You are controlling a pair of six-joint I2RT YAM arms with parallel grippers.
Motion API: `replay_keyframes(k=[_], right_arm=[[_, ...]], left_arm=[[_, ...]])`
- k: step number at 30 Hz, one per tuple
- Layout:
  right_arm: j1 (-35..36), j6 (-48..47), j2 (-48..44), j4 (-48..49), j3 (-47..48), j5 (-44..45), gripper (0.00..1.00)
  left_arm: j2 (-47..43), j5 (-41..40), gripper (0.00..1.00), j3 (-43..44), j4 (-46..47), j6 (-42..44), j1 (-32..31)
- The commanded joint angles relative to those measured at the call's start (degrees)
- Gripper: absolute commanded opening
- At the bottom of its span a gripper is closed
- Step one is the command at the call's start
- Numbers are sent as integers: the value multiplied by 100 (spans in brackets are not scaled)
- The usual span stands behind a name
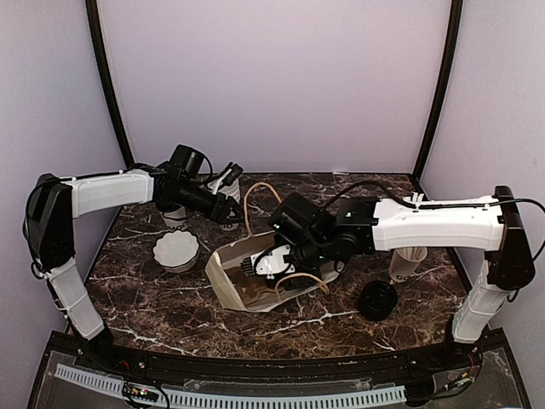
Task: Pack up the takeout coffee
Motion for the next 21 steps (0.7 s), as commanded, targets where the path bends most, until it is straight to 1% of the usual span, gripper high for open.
replay_keyframes(k=[1,6,10,14,21], right_arm=[[34,159,167,-440,-345,-548,54],[20,129,214,-380,-473,-684,54],[-80,74,423,-616,-238,-949,54],[-198,-41,713,-1138,217,-1249,53],[-299,-158,1346,-2492,1247,-1876,52]], left_arm=[[-78,80,52,-99,-59,123,-31],[-36,93,52,-100,-63,119,-38],[-14,68,52,-110,-70,123,-40],[-28,46,52,-83,-123,123,-40],[-91,-34,52,-98,-203,268,-40]])
